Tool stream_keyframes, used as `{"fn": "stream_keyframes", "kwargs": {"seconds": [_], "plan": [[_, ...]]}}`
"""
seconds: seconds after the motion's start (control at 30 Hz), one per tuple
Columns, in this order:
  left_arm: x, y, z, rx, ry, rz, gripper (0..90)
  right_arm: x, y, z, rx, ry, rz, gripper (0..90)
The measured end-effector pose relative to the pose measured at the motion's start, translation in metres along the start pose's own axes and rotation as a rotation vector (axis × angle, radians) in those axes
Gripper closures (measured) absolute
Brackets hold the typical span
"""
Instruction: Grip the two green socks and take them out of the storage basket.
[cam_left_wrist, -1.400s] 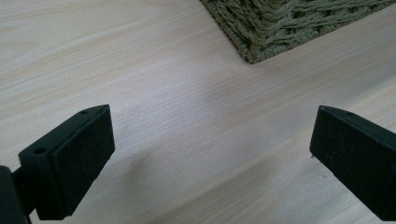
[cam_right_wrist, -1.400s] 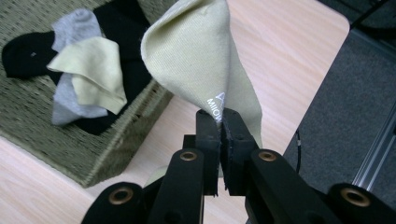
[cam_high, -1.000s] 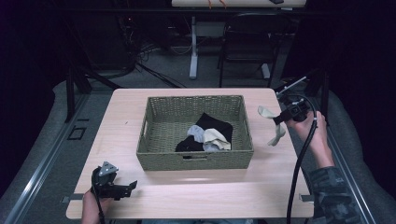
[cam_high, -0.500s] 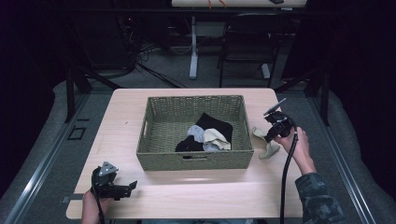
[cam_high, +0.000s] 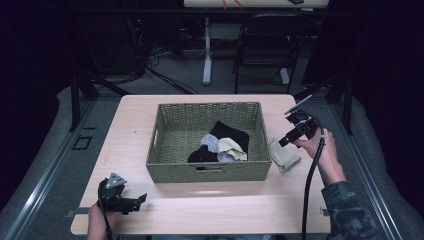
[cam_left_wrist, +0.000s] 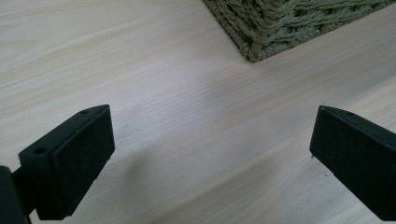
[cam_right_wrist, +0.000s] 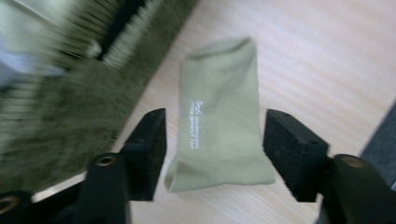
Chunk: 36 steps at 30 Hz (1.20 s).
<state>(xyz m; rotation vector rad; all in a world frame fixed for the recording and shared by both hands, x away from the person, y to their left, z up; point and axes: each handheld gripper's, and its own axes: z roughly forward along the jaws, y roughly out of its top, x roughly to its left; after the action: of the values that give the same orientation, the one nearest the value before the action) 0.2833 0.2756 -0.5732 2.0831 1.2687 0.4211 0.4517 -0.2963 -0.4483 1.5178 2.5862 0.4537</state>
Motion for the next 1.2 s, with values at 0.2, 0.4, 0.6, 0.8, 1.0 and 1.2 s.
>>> {"fn": "stream_keyframes", "kwargs": {"seconds": [0.2, 0.4, 0.6, 0.8, 1.0, 1.2], "plan": [[0.000, 0.000, 0.000, 0.001, -0.001, 0.006, 0.0, 0.023, 0.017, -0.044, -0.073, 0.005, -0.063, 25.6], [0.000, 0.000, -0.001, 0.001, -0.001, -0.004, 0.0, 0.055, 0.039, -0.064, -0.115, 0.029, -0.147, 22.2], [0.001, 0.000, -0.001, 0.001, -0.001, 0.005, 0.0, 0.086, 0.062, -0.063, -0.124, 0.043, -0.212, 16.0], [0.001, -0.001, -0.001, -0.005, 0.000, -0.005, 0.0, 0.107, 0.080, -0.043, -0.101, 0.066, -0.240, 13.2], [0.001, -0.001, -0.001, -0.006, -0.005, -0.004, 0.0, 0.122, 0.091, -0.019, -0.059, 0.080, -0.267, 14.0], [0.001, -0.001, -0.001, -0.005, -0.006, -0.003, 0.0, 0.140, 0.098, 0.018, 0.017, 0.073, -0.292, 19.7]]}}
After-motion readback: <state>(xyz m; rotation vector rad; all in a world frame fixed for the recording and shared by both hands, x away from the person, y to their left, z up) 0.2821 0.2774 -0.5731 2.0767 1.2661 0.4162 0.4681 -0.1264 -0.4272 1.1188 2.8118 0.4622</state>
